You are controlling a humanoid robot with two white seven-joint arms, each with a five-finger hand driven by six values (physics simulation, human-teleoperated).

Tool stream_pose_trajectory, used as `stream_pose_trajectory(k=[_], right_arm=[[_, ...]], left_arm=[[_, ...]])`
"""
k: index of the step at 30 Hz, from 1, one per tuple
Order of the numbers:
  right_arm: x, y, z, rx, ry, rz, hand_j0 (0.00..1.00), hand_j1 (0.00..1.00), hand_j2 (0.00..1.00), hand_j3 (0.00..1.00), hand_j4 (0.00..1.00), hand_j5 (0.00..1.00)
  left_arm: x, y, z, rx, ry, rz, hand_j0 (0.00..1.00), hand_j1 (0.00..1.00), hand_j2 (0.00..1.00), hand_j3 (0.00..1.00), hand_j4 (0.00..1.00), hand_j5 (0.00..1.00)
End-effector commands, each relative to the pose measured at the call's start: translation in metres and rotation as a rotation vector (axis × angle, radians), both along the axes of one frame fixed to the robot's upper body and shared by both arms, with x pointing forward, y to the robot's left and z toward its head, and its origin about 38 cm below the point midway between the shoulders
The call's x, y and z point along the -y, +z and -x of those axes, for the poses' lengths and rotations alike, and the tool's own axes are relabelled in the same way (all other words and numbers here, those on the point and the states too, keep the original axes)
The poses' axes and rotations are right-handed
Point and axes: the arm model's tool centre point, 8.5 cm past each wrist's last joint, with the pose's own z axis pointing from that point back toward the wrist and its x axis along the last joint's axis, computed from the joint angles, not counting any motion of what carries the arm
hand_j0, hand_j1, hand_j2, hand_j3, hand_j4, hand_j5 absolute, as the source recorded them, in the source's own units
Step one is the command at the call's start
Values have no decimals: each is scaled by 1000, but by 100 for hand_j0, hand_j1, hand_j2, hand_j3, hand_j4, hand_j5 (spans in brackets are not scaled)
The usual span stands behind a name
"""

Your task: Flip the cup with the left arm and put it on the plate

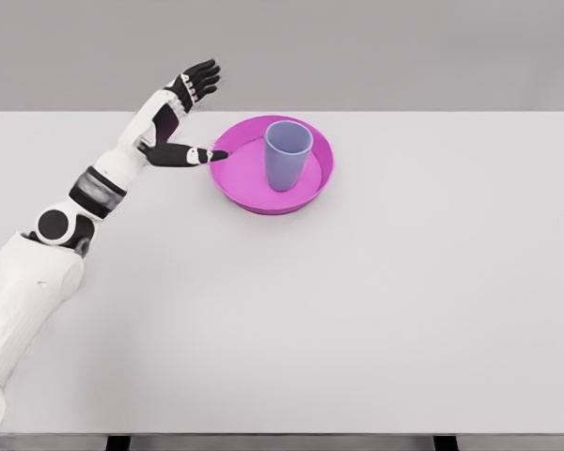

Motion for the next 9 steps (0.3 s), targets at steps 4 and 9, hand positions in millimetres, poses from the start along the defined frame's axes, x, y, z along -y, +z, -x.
stream_pose_trajectory(k=[4, 9], right_arm=[[0, 0, 0, 0, 0, 0, 100, 100, 100, 100, 100, 100], [0, 0, 0, 0, 0, 0, 100, 100, 100, 100, 100, 100]], left_arm=[[-148, 14, 63, -61, -23, -432, 100, 100, 100, 100, 100, 100], [-195, 27, 80, -96, 29, -538, 100, 100, 100, 100, 100, 100]])
